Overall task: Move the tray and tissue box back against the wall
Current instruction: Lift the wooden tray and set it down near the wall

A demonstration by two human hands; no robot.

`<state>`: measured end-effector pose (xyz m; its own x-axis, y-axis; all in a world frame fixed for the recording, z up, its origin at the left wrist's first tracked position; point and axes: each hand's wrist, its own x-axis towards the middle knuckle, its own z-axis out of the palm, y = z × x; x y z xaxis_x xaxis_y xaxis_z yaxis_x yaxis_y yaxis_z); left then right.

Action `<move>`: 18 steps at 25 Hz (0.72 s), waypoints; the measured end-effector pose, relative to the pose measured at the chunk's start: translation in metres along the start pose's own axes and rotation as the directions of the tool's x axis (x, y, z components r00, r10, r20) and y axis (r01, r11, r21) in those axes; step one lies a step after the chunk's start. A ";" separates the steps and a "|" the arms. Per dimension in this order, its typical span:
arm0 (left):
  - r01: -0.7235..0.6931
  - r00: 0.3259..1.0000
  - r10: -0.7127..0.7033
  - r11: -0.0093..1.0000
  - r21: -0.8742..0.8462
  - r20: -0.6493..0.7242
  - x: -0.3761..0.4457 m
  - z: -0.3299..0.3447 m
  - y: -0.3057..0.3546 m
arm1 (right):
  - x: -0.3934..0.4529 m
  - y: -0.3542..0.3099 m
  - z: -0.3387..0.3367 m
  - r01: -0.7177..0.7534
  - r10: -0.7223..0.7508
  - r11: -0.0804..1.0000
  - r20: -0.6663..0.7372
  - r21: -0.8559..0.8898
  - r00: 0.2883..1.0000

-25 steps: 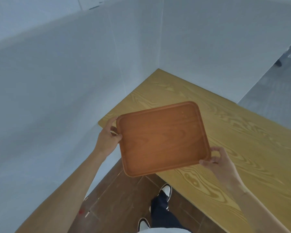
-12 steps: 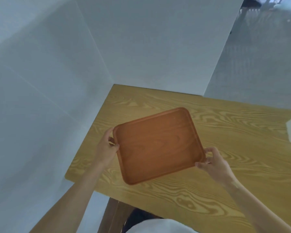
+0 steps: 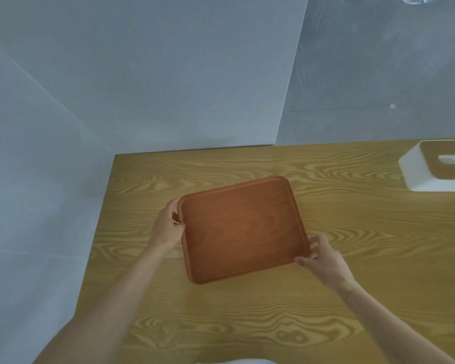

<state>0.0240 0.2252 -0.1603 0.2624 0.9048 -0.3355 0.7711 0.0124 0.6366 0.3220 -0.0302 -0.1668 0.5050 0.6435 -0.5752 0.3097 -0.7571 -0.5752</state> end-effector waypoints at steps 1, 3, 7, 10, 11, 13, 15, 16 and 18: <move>-0.002 1.000 0.001 1.000 0.018 0.018 0.012 0.003 0.001 | 0.004 -0.002 0.002 -0.019 0.019 1.000 -0.007 -0.011 1.000; -0.009 0.998 0.006 0.999 0.050 0.057 0.034 0.010 0.003 | 0.015 -0.004 0.005 -0.055 0.054 0.998 -0.018 -0.022 0.998; -0.034 0.992 0.023 0.995 0.089 0.120 0.067 0.026 0.009 | 0.036 -0.003 0.007 -0.109 0.108 0.993 -0.025 -0.043 0.994; -0.031 0.990 0.013 0.991 0.128 0.140 0.082 0.036 0.008 | 0.045 -0.002 0.009 -0.131 0.129 0.989 -0.021 -0.072 0.991; -0.032 0.990 0.011 0.989 0.146 0.140 0.086 0.039 0.008 | 0.047 -0.002 0.010 -0.136 0.135 0.988 -0.020 -0.076 0.991; -0.040 0.991 0.017 0.985 0.170 0.135 0.091 0.043 0.008 | 0.050 -0.001 0.011 -0.143 0.141 0.987 -0.029 -0.079 0.990; -0.053 0.990 0.027 0.980 0.193 0.136 0.092 0.046 0.009 | 0.049 0.001 0.013 -0.134 0.129 0.987 -0.052 -0.092 0.990; -0.054 0.990 0.027 0.977 0.204 0.137 0.093 0.046 0.009 | 0.049 0.001 0.014 -0.125 0.120 0.987 -0.058 -0.101 0.991; -0.059 0.990 0.027 0.970 0.234 0.138 0.092 0.047 0.008 | 0.047 0.001 0.015 -0.113 0.107 0.987 -0.059 -0.115 0.993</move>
<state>0.0815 0.2887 -0.2184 0.3610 0.8372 -0.4109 0.8686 -0.1413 0.4750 0.3338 0.0004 -0.2031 0.5817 0.5510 -0.5984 0.3414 -0.8331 -0.4352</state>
